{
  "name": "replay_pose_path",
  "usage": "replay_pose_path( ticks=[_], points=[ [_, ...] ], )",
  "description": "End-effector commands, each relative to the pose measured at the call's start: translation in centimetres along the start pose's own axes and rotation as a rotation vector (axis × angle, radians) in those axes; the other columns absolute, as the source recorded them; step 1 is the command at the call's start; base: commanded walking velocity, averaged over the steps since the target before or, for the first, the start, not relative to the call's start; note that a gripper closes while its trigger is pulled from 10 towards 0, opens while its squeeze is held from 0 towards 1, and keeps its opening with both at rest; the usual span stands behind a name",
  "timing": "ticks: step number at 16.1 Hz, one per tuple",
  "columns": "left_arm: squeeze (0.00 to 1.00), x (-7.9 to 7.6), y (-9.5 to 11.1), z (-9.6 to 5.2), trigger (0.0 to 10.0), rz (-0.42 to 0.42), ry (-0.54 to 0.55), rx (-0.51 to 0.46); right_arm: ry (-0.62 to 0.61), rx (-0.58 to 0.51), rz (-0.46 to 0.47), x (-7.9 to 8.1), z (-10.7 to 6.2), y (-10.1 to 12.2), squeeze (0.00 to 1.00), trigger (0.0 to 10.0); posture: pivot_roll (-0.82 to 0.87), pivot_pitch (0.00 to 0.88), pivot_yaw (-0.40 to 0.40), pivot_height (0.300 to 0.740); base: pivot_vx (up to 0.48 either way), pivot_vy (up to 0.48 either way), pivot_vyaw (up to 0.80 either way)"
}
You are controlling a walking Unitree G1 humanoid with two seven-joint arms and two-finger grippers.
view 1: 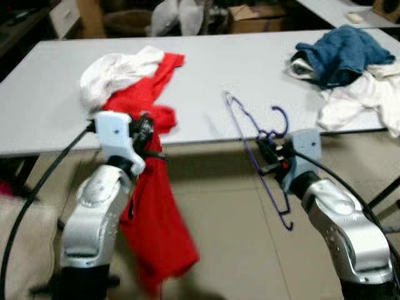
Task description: Hang hanger
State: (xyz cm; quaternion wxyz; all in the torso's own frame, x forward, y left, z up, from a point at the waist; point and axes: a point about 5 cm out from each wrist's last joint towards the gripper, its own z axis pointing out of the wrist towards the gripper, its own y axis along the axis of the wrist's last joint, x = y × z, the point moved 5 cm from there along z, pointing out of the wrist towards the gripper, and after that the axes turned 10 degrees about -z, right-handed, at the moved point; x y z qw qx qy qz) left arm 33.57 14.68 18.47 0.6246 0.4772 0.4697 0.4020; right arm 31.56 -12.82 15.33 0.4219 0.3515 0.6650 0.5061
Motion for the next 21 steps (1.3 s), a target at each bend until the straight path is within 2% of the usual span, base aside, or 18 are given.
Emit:
replay_pose_path(
  ticks=[1, 7, 11, 12, 13, 16, 18, 21],
  points=[
    [0.00, -0.8, 0.8, 0.4, 10.0, 0.005, -0.027, -0.031, -0.011, 0.004, -0.006, -0.5, -0.3, -0.1, 0.00, 10.0, -0.15, 0.008, 0.038, 0.740, 0.409, 0.000, -0.77],
    [0.00, -0.7, 1.2, 0.8, 10.0, 0.014, -0.038, -0.041, 0.029, -0.015, -0.057, -0.3, -0.3, 0.4, 0.00, 10.0, -0.15, 0.007, 0.043, 0.740, 0.411, 0.000, 0.00],
    [0.00, -2.1, 1.3, 1.6, 10.0, 0.005, -0.119, -0.037, 0.042, -0.013, -0.082, -1.6, -0.4, 0.2, 0.00, 10.0, -0.15, 0.000, 0.055, 0.740, 0.410, 0.000, -0.32],
    [0.00, -3.3, 2.5, 2.3, 10.0, 0.001, -0.175, -0.063, 0.052, -0.038, -0.078, -2.1, -0.4, 1.0, 0.00, 10.0, -0.15, 0.000, 0.058, 0.740, 0.416, 0.000, -0.78],
    [0.00, -3.9, 3.1, 2.8, 10.0, 0.006, -0.202, -0.077, 0.073, -0.063, -0.068, -2.3, -0.5, 1.6, 0.00, 10.0, -0.15, 0.000, 0.060, 0.740, 0.412, 0.000, 0.00],
    [0.00, -4.2, 4.1, 3.8, 10.0, 0.004, -0.213, -0.106, 0.169, -0.070, -0.136, -2.6, -2.0, 1.9, 0.00, 10.0, -0.16, 0.000, 0.060, 0.740, 0.414, 0.000, 0.00],
    [0.00, -3.9, 4.5, 4.5, 10.0, 0.019, -0.205, -0.109, 0.234, -0.050, -0.177, -3.1, -3.3, 1.6, 0.00, 10.0, -0.16, 0.000, 0.059, 0.740, 0.416, 0.000, 0.00],
    [0.00, -2.4, 5.4, 6.0, 10.0, 0.058, -0.142, -0.111, 0.345, -0.011, -0.246, -4.0, -5.3, 2.0, 0.00, 10.0, -0.17, 0.000, 0.074, 0.740, 0.416, 0.000, 0.00]
  ],
)
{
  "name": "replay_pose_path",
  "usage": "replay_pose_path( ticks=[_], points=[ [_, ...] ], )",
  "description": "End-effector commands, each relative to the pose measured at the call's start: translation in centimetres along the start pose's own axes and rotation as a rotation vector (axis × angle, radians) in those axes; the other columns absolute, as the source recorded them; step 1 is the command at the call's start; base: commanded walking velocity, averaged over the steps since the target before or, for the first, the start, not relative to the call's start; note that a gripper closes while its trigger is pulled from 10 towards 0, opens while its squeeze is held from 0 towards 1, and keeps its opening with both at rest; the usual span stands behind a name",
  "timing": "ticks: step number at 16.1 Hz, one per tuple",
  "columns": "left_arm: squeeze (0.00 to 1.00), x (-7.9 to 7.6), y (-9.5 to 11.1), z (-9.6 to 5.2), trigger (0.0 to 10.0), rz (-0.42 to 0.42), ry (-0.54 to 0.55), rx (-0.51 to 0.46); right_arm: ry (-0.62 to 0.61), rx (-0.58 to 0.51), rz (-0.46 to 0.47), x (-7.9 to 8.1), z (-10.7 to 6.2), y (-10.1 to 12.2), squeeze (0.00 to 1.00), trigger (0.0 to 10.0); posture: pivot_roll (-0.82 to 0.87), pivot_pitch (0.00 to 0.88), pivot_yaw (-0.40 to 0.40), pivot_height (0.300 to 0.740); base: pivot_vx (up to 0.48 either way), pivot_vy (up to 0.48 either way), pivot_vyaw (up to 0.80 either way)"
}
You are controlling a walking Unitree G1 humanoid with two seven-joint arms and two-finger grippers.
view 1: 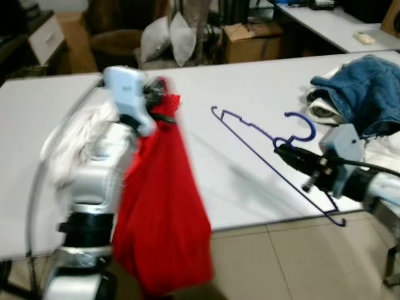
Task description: Hang hanger
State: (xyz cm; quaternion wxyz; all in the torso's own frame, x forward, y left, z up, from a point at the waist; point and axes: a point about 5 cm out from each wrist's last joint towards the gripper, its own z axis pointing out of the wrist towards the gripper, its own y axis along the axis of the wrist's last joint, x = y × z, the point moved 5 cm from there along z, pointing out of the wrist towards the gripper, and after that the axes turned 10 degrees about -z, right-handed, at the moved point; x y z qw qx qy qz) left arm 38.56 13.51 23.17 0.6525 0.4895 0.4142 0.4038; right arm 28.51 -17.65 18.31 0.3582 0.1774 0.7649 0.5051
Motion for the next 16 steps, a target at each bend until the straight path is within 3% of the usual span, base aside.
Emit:
replay_pose_path(
  ticks=[1, 4, 7, 10, 12, 15, 16],
  points=[
    [0.00, -1.0, 1.6, 0.8, 10.0, 0.024, -0.024, -0.054, 0.021, -0.013, -0.014, -0.1, -0.7, 0.6, 0.00, 10.0, -0.17, 0.000, 0.074, 0.740, 0.416, 0.000, 0.00],
    [0.00, 2.2, 2.9, 2.4, 10.0, 0.097, 0.069, -0.040, 0.172, -0.038, -0.043, 0.5, -3.0, 2.1, 0.00, 10.0, -0.17, 0.000, 0.067, 0.740, 0.415, 0.000, 0.00],
    [0.00, 3.7, 3.6, 3.7, 10.0, 0.144, 0.083, 0.003, 0.275, -0.125, -0.016, 0.8, -4.3, 4.5, 0.00, 10.0, -0.17, 0.000, 0.070, 0.740, 0.262, 0.000, 0.00],
    [0.00, 2.7, 5.5, 5.1, 10.0, 0.179, 0.011, -0.025, 0.390, -0.213, -0.003, 2.1, -3.9, 6.3, 0.00, 10.0, -0.16, 0.000, 0.072, 0.740, 0.000, 0.000, 0.00],
    [0.00, 1.6, 7.0, 6.2, 10.0, 0.263, -0.069, -0.044, 0.516, -0.217, 0.004, 4.1, -3.1, 6.4, 0.00, 10.0, -0.16, 0.000, 0.068, 0.740, 0.000, 0.000, 0.00],
    [0.00, 1.0, 7.4, 6.9, 10.0, 0.239, -0.115, -0.038, 0.556, -0.202, 0.015, 4.4, -2.8, 6.2, 0.00, 10.0, -0.15, 0.000, 0.069, 0.740, 0.000, 0.000, 0.00],
    [0.00, -0.7, 7.9, 7.0, 10.0, 0.182, -0.193, -0.059, 0.562, -0.152, 0.002, 4.6, -2.2, 5.3, 0.00, 10.0, -0.15, 0.000, 0.071, 0.740, 0.000, 0.000, 0.00]
  ],
)
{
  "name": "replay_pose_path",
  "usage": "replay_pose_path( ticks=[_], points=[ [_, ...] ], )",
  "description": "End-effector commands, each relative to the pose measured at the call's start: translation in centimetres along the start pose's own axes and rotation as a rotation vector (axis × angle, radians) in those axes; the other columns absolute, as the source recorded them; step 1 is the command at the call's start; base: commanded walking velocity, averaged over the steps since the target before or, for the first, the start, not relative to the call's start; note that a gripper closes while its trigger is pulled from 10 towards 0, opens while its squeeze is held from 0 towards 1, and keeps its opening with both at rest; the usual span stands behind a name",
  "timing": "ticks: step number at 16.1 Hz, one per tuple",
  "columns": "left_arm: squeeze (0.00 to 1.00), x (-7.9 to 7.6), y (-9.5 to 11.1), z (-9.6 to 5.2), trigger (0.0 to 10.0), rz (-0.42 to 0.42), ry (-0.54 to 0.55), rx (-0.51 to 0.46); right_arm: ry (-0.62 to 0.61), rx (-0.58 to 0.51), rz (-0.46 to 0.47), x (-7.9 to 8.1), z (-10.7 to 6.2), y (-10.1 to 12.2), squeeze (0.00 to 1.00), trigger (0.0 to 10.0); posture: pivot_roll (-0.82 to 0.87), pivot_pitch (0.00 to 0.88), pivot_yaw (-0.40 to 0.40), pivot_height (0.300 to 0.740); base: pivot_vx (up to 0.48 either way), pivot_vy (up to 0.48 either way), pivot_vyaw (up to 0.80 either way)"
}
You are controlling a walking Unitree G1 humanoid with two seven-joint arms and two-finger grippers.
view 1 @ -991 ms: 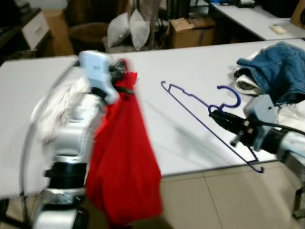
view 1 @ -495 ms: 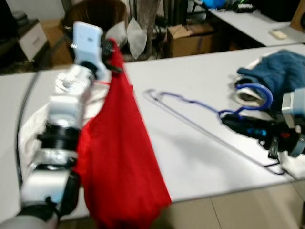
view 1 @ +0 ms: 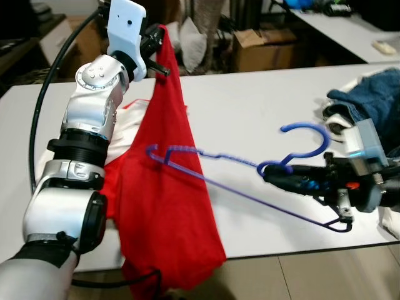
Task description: Hang hanger
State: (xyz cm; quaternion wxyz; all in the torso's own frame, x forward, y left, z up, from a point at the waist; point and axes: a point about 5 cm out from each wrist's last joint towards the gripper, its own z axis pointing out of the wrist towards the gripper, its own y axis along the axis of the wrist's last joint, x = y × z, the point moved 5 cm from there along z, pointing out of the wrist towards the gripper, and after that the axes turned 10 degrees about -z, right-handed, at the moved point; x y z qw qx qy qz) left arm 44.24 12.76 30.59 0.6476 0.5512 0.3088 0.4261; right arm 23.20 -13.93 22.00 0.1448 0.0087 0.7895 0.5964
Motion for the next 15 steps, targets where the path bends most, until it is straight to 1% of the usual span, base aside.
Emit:
replay_pose_path(
  ticks=[1, 3, 4, 5, 6, 7, 8, 9, 10, 11, 12, 13, 14, 15],
  points=[
    [0.00, -0.8, 1.9, 0.4, 10.0, -0.015, -0.047, -0.053, 0.010, 0.027, -0.009, -0.1, 0.3, -0.3, 0.00, 10.0, -0.15, 0.000, 0.071, 0.740, 0.000, 0.000, 0.00],
    [0.00, -2.8, 2.8, 0.4, 10.0, -0.057, -0.147, -0.083, -0.019, 0.068, -0.027, -0.9, 1.5, -1.4, 0.00, 10.0, -0.15, 0.000, 0.077, 0.740, 0.000, 0.000, 0.00],
    [0.00, -2.8, 2.8, 0.4, 10.0, -0.057, -0.147, -0.083, -0.019, 0.068, -0.027, -0.9, 1.5, -1.4, 0.00, 10.0, -0.15, 0.000, 0.077, 0.740, 0.000, 0.000, 0.00],
    [0.00, -4.7, 4.3, -0.1, 10.0, -0.123, -0.236, -0.131, -0.052, 0.087, -0.055, -2.4, 3.4, -2.0, 0.00, 10.0, -0.16, 0.000, 0.082, 0.740, 0.000, 0.000, 0.00],
    [0.00, -5.2, 5.3, -0.7, 10.0, -0.147, -0.271, -0.157, -0.088, 0.108, -0.078, -3.8, 4.2, -2.3, 0.00, 10.0, -0.17, 0.000, 0.082, 0.740, 0.000, 0.000, 0.00],
    [0.00, -5.2, 8.2, -1.7, 10.0, -0.191, -0.307, -0.248, -0.198, 0.174, -0.150, -7.6, 5.2, -2.8, 0.00, 10.0, -0.16, 0.002, 0.076, 0.740, 0.000, 0.000, 0.00],
    [0.00, -5.2, 8.2, -1.7, 10.0, -0.191, -0.307, -0.248, -0.198, 0.174, -0.150, -7.6, 5.2, -2.8, 0.00, 10.0, -0.16, 0.002, 0.076, 0.740, 0.000, 0.000, 0.00],
    [0.00, -3.5, 13.0, -2.9, 10.0, -0.254, -0.287, -0.417, -0.399, 0.219, -0.254, -13.2, 4.6, -1.7, 0.00, 10.0, -0.15, 0.003, 0.064, 0.740, 0.000, 0.000, 0.00],
    [0.00, -2.2, 15.5, -3.8, 10.0, -0.291, -0.265, -0.513, -0.518, 0.233, -0.310, -16.0, 3.8, -0.4, 0.00, 10.0, -0.15, 0.002, 0.062, 0.740, 0.000, 0.000, 0.00],
    [0.00, 0.0, 19.2, -5.6, 10.0, -0.334, -0.214, -0.664, -0.767, 0.163, -0.402, -20.4, 1.8, 4.1, 0.00, 10.0, -0.15, 0.002, 0.057, 0.740, 0.000, 0.000, 0.00],
    [0.00, 1.4, 20.9, -7.1, 10.0, -0.305, -0.156, -0.735, -0.915, -0.048, -0.418, -22.4, -0.2, 9.6, 0.00, 10.0, -0.15, 0.000, 0.053, 0.740, 0.000, 0.000, 0.00],
    [0.00, 1.9, 21.4, -7.8, 10.0, -0.293, -0.131, -0.753, -0.938, -0.111, -0.445, -22.6, -0.8, 11.4, 0.00, 10.0, -0.15, 0.000, 0.051, 0.740, 0.000, 0.000, 0.00],
    [0.00, 2.7, 21.6, -8.5, 10.0, -0.283, -0.091, -0.759, -0.859, -0.123, -0.461, -22.4, -0.2, 11.9, 0.00, 10.0, -0.15, 0.000, 0.047, 0.740, 0.000, 0.000, 0.00],
    [0.00, 2.8, 21.2, -8.6, 10.0, -0.271, -0.076, -0.741, -0.773, -0.073, -0.474, -22.0, 0.8, 10.6, 0.00, 10.0, -0.15, 0.001, 0.043, 0.740, 0.000, 0.000, 0.00]
  ],
)
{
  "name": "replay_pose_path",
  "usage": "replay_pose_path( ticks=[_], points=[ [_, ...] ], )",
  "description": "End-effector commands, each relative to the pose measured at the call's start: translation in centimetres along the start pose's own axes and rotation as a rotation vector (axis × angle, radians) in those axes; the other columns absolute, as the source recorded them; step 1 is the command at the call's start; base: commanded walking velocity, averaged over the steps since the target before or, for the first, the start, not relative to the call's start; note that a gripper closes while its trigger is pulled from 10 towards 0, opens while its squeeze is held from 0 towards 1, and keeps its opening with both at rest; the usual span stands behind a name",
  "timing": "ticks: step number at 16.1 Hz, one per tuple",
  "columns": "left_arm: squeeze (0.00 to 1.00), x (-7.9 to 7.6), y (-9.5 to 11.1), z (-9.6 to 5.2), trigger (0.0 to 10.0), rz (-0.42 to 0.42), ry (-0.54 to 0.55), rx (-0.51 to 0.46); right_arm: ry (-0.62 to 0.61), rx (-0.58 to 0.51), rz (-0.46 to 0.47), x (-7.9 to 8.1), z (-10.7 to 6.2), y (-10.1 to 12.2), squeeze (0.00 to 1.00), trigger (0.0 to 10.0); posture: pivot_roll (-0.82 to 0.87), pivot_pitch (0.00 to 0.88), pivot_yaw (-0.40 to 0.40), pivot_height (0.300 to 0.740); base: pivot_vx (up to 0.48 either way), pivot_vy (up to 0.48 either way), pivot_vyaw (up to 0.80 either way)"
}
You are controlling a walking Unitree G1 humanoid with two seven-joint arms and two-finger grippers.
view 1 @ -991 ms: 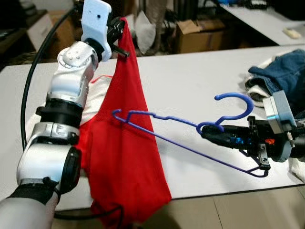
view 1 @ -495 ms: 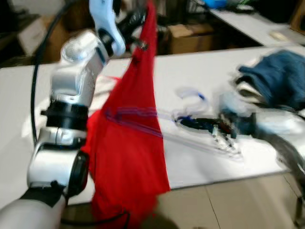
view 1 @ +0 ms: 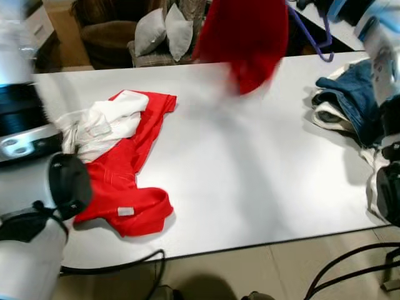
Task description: Hang hanger
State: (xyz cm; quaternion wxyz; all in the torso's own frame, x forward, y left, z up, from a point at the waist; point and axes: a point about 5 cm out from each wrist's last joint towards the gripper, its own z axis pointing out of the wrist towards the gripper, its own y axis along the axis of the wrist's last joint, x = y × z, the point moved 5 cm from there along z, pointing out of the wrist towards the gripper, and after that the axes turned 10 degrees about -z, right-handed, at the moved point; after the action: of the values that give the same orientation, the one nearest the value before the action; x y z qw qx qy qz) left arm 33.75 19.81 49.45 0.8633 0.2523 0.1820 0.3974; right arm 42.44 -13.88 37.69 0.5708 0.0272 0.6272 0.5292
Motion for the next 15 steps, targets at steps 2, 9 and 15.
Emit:
replay_pose_path(
  ticks=[2, 9, 15],
  points=[
    [0.00, 0.2, -2.2, -1.1, 10.0, 0.043, 0.022, 0.094, 0.224, 0.112, 0.009, 5.1, -0.7, -4.7, 0.00, 10.0, -0.15, 0.008, 0.046, 0.740, 0.000, 0.000, 0.00],
    [0.00, -1.3, -18.3, -13.5, 10.0, 0.198, 0.175, 0.649, 0.579, 0.264, 0.209, 16.0, -9.7, -13.1, 0.00, 10.0, -0.15, 0.032, 0.060, 0.740, 0.000, 0.000, 0.00],
    [0.00, 2.5, -15.6, -19.0, 10.0, 0.544, 0.055, 1.030, 0.665, 0.249, 0.210, 15.5, -14.9, -9.8, 0.00, 10.0, -0.15, 0.037, 0.068, 0.740, 0.000, 0.000, 0.00]
  ],
)
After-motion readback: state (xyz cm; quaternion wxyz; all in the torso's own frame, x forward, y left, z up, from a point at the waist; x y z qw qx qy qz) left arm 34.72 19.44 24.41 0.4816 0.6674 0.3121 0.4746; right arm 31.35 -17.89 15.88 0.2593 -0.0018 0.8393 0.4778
